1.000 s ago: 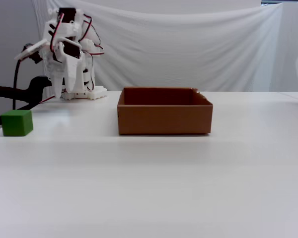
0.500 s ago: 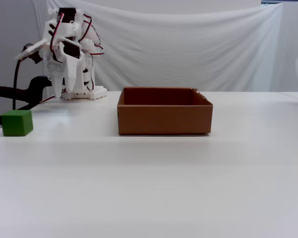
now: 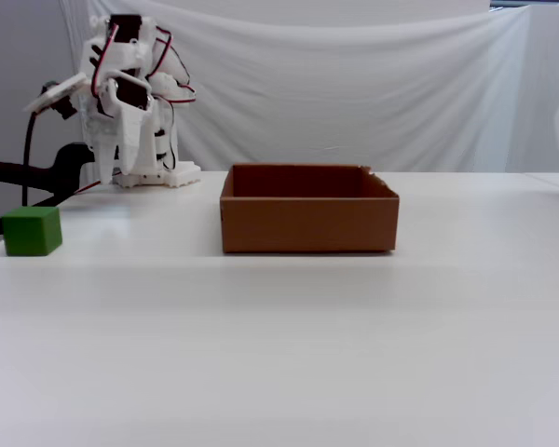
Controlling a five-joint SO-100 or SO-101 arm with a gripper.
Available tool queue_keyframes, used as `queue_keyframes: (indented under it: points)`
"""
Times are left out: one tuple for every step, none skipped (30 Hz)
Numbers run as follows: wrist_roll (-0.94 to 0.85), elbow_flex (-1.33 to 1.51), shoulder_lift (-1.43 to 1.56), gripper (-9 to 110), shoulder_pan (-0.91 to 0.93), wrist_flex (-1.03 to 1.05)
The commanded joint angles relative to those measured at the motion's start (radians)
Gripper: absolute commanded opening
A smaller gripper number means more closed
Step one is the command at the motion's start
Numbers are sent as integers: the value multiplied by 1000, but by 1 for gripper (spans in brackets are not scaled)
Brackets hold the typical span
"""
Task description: Grasp a green cube and put it in a box.
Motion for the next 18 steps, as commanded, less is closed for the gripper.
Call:
queue_keyframes:
  points:
    - [3, -6, 2, 22, 12, 15]
    - [3, -6, 2, 22, 11, 15]
    - [2, -8, 0, 22, 11, 14]
    - [-3, -8, -6, 22, 15, 3]
    - [-3, -11, -11, 22, 17, -11]
    - [-3, -21, -25, 22, 18, -17]
    - [-5, -35, -49, 22, 26, -28]
    - [-6, -55, -81, 22, 34, -38]
    - [-6, -83, -115, 22, 43, -54]
    - [-6, -112, -155, 22, 52, -74]
    - [-6, -144, -198, 22, 63, -92]
    - [-6, -179, -244, 22, 78, -110]
    - [-3, -215, -288, 22, 94, -130]
    - [-2, -250, -331, 23, 103, -146]
    - [-6, -282, -370, 23, 112, -156]
    - [-6, -310, -403, 23, 121, -170]
    - [-8, -333, -431, 23, 127, -186]
    - [-8, -348, -457, 23, 127, -207]
